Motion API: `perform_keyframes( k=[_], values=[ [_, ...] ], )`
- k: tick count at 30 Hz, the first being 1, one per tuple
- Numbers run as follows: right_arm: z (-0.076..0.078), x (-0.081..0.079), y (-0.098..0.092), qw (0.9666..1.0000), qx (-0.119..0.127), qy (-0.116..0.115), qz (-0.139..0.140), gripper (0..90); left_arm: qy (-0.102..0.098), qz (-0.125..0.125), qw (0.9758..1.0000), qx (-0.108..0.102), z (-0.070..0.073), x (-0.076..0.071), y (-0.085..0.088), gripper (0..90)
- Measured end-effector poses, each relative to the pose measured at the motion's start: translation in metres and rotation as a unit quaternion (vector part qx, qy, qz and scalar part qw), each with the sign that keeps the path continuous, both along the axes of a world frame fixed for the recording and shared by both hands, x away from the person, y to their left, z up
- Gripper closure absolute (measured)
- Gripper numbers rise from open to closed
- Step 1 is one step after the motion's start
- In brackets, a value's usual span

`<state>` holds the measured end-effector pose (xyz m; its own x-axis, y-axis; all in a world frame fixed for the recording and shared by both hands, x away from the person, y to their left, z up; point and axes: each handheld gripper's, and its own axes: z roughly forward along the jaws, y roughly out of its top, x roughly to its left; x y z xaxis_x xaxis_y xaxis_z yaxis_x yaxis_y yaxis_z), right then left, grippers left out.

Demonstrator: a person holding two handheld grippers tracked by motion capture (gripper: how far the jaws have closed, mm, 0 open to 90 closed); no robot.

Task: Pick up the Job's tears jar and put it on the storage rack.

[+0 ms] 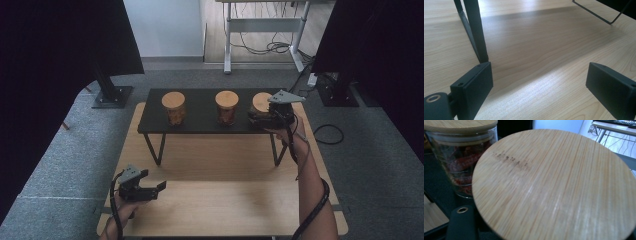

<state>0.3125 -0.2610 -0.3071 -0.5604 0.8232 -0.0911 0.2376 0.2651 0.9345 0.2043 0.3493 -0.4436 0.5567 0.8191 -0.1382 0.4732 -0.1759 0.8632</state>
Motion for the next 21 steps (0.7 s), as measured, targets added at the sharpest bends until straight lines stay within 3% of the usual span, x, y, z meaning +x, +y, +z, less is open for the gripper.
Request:
perform_keyframes(
  k=[21],
  values=[
    [0.0016,0.007,0.0024,0.9998,0.006,0.014,-0.009,23.1,-0.004,-0.001,1.0,-0.001,0.0014,-0.0011,0.0004,6.7]
  ],
)
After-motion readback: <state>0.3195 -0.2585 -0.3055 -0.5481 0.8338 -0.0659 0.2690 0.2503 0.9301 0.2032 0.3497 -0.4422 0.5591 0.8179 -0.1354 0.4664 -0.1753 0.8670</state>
